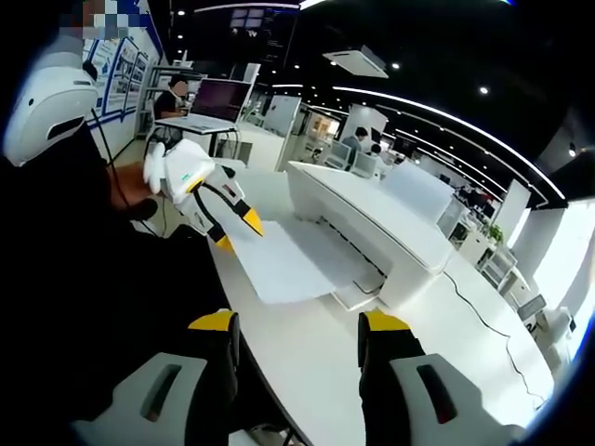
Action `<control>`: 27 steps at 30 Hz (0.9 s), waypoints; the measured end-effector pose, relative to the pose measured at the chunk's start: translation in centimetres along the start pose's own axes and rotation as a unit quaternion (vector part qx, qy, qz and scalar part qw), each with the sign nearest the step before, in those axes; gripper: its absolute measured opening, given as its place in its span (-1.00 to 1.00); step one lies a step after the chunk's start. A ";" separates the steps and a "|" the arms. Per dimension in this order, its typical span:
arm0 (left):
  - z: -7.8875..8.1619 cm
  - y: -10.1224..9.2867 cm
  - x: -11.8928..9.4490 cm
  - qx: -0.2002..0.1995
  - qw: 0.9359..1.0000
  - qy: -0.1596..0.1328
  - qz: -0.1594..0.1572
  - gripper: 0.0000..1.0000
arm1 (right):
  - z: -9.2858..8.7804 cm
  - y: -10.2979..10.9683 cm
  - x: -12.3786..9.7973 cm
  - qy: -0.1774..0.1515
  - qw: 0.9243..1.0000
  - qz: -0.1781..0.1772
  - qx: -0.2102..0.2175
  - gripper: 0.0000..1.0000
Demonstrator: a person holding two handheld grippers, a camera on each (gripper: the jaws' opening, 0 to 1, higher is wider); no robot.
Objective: Remove the paper from the printer output slot and place it on top of the printer
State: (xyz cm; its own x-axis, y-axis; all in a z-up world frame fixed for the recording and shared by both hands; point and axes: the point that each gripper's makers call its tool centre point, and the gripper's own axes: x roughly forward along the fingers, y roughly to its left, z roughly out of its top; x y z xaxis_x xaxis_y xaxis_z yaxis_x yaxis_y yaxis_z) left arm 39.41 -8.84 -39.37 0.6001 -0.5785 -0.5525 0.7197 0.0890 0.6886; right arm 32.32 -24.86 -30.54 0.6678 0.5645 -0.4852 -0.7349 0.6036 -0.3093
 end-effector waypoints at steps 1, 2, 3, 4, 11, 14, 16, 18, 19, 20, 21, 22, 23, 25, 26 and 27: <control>0.0 0.0 0.0 0.002 1.000 0.000 -0.001 -0.45 | 0.1 0.0 0.0 -0.001 1.000 0.000 0.000 -0.07; -0.1 0.0 -0.1 0.002 1.000 0.001 0.000 -0.47 | 0.2 0.0 0.0 -0.002 1.000 -0.001 0.000 -0.07; -0.1 0.2 -0.1 0.002 1.000 0.000 0.002 -0.48 | 0.2 -0.1 0.0 -0.003 1.000 -0.001 0.001 -0.07; -0.1 0.2 -0.2 0.002 1.000 0.000 0.002 -0.49 | 0.2 -0.1 0.0 -0.003 1.000 -0.002 0.001 -0.07; -0.1 0.1 -0.3 0.003 1.000 0.000 0.000 -0.50 | 0.1 0.1 0.1 -0.001 1.000 -0.001 0.003 -0.07; -0.1 0.2 -0.4 0.003 1.000 0.000 0.001 -0.51 | 0.0 0.0 0.0 0.000 1.000 -0.003 0.003 -0.07; -0.1 0.2 -0.4 0.001 1.000 0.000 0.002 -0.51 | -0.1 0.0 0.0 0.000 1.000 -0.003 0.003 -0.07; -0.1 0.2 -0.4 0.000 1.000 0.000 0.001 -0.53 | -0.1 0.0 -0.1 0.000 1.000 -0.004 0.003 -0.07; -0.1 0.2 -0.4 0.000 1.000 0.000 0.000 -0.55 | -0.1 0.0 -0.1 0.000 1.000 -0.003 0.003 -0.07; -0.1 0.1 -0.4 0.000 1.000 0.000 -0.001 -0.57 | -0.1 0.0 -0.1 0.000 1.000 -0.003 0.003 -0.07; -0.1 0.1 -0.3 0.000 1.000 -0.001 -0.002 -0.57 | -0.1 0.0 -0.1 0.001 1.000 -0.003 0.002 -0.07; -0.1 0.1 -0.3 0.000 1.000 -0.001 -0.002 -0.57 | -0.1 0.0 -0.1 0.001 1.000 -0.003 0.002 -0.07; -0.1 0.1 -0.3 0.000 1.000 -0.001 -0.002 -0.57 | 0.0 0.1 -0.1 0.000 1.000 -0.002 0.001 -0.07; -0.1 0.2 -0.3 -0.001 1.000 -0.001 -0.002 -0.57 | 0.0 0.1 -0.1 -0.001 1.000 -0.002 0.002 -0.07; -0.2 0.2 -0.3 -0.001 1.000 0.000 -0.002 -0.57 | 0.0 0.0 -0.1 -0.001 1.000 -0.002 0.002 -0.07; -0.2 0.2 -0.3 -0.001 1.000 0.000 -0.002 -0.57 | -0.1 0.0 -0.1 0.000 1.000 -0.003 0.002 -0.07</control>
State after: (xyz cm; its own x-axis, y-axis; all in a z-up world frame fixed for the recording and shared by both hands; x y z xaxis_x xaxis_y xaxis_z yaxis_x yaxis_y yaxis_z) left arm 39.48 -8.49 -39.18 0.5978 -0.5782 -0.5553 0.7223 0.0881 0.6859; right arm 32.27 -24.96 -30.59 0.6722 0.5609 -0.4833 -0.7304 0.6094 -0.3086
